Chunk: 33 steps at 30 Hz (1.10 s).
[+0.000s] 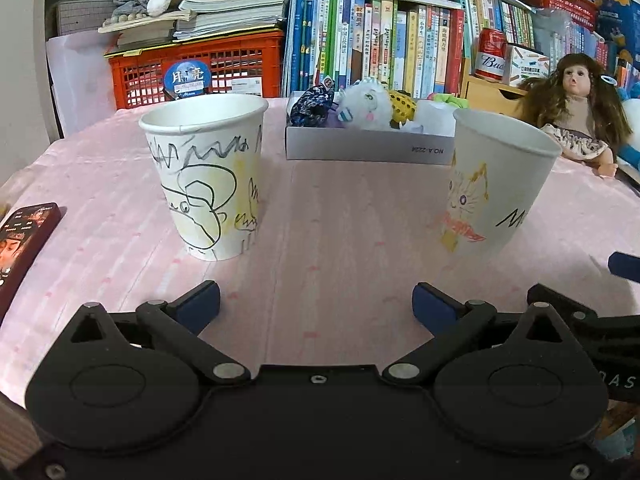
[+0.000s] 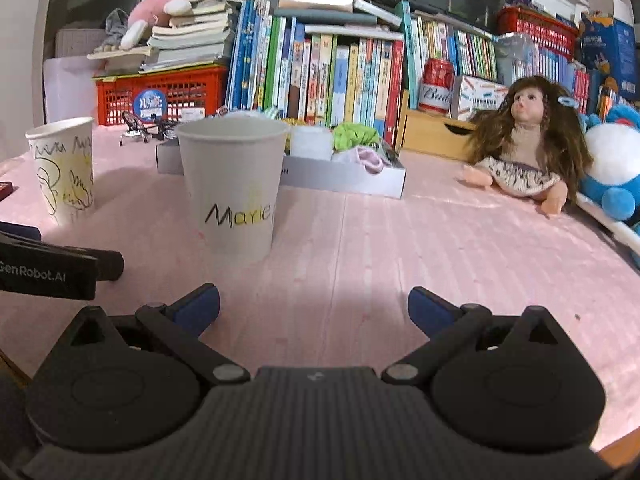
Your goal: Organize soft objects
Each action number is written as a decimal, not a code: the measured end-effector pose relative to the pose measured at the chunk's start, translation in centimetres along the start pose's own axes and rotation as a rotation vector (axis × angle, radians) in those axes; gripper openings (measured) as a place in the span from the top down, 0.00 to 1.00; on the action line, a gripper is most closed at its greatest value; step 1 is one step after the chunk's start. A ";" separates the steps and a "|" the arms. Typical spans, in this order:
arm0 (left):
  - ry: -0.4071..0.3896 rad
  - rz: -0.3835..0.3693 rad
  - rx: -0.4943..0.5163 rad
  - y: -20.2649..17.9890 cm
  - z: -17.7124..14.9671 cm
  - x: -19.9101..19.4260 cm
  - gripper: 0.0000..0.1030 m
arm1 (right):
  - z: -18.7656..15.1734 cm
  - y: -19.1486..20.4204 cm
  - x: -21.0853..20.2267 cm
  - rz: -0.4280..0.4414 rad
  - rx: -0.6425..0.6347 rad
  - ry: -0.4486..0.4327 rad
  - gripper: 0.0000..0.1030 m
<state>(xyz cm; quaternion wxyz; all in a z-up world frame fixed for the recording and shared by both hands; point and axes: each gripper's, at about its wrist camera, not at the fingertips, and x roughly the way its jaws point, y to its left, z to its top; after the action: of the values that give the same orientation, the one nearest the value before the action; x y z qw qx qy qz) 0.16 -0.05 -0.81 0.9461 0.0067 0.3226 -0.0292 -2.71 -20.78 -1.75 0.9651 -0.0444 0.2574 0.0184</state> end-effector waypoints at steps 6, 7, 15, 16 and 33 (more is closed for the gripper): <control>0.000 0.015 0.008 -0.1 0.0 0.2 0.00 | -0.1 -0.2 0.4 0.008 0.038 0.027 0.00; 0.000 0.016 0.006 -0.1 0.0 0.2 0.00 | -0.2 -0.2 0.5 0.008 0.041 0.030 0.00; 0.008 0.026 0.001 0.0 0.2 0.5 0.00 | -0.1 -0.1 0.6 0.000 0.066 0.047 0.00; 0.009 0.027 0.002 0.0 0.2 0.5 0.00 | 0.0 -0.1 0.6 -0.001 0.066 0.048 0.00; 0.010 0.030 0.002 -0.1 0.2 0.6 0.00 | 0.2 -0.2 0.8 0.000 0.067 0.067 0.00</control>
<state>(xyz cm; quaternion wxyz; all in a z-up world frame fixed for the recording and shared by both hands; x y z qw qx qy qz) 0.76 -0.14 -1.05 0.9448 0.0124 0.3271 -0.0152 -1.84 -20.95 -1.94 0.9569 -0.0127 0.2902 0.0084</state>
